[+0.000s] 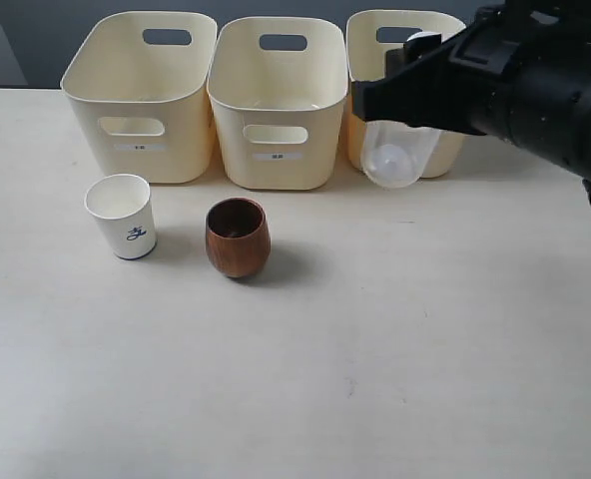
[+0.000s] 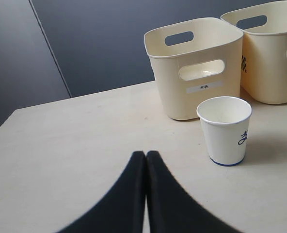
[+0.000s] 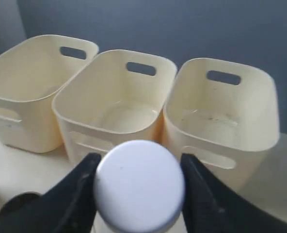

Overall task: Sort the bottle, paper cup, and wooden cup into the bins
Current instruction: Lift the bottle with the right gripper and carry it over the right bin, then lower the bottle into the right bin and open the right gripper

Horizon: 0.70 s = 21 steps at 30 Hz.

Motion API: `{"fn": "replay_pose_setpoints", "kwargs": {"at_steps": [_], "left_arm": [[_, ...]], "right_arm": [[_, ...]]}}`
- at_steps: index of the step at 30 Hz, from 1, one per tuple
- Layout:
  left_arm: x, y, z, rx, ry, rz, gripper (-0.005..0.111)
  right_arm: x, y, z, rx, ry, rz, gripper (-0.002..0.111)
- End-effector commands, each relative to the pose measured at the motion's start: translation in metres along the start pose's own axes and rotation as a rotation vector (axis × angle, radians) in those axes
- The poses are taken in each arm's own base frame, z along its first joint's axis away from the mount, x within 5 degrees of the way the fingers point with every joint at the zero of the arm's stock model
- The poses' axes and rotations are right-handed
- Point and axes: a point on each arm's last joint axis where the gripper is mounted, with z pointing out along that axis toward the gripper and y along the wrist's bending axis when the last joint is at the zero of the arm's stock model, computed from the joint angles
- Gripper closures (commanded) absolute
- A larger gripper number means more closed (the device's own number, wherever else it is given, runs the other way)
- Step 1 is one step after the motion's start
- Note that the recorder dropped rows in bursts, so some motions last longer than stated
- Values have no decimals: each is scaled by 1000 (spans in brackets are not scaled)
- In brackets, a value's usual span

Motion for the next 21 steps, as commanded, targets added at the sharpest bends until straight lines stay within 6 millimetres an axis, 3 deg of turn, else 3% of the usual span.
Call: {"fn": "replay_pose_setpoints", "kwargs": {"at_steps": [1, 6, 13, 21], "left_arm": [[0, 0, 0, 2, -9, -1, 107], [0, 0, 0, 2, -10, -1, 107], [0, 0, 0, 2, -10, -1, 107], [0, 0, 0, 2, -10, -1, 107]], "right_arm": [[-9, -8, -2, 72, -91, -63, 109], [-21, -10, -4, 114, -220, -98, 109], [-31, -33, -4, 313, -355, -16, 109], [-22, -37, 34, 291, -397, -81, 109]]}}
